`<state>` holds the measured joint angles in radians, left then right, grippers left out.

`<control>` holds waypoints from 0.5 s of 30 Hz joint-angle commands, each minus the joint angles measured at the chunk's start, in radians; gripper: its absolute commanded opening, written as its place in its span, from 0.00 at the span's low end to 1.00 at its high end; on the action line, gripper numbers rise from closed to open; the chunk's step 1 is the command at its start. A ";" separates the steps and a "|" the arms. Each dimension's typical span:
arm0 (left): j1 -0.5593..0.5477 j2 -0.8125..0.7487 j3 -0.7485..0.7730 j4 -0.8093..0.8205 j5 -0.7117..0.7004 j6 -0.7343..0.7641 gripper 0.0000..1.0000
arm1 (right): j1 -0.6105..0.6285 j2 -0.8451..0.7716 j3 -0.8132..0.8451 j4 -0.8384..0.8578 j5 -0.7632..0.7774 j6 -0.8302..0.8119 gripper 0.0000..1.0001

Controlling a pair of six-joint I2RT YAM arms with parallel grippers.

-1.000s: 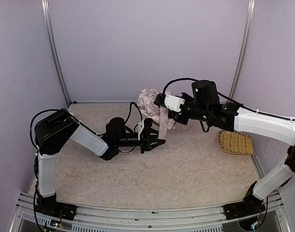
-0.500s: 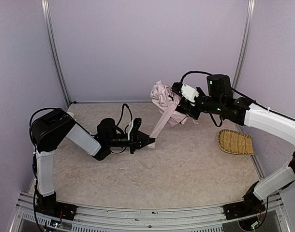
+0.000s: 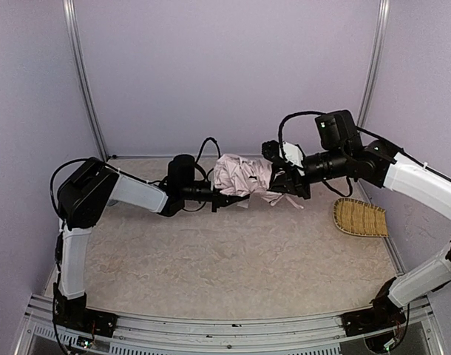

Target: Put away the umbrella

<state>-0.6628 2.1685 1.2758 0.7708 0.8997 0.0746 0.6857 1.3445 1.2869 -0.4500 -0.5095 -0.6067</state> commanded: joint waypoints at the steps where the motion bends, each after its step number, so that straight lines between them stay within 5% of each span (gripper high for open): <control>1: 0.109 0.014 0.056 -0.136 -0.056 -0.133 0.00 | 0.140 -0.050 0.059 -0.164 -0.206 -0.039 0.00; 6: 0.135 -0.026 0.177 -0.229 -0.089 -0.010 0.00 | 0.242 0.005 -0.023 -0.275 -0.124 0.032 0.00; 15: 0.134 -0.083 0.293 -0.322 -0.136 0.163 0.00 | 0.343 0.214 -0.306 -0.129 0.132 0.166 0.00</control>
<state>-0.6270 2.1464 1.4986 0.4419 1.0008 0.1883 0.8879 1.4281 1.0935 -0.4007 -0.2821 -0.5388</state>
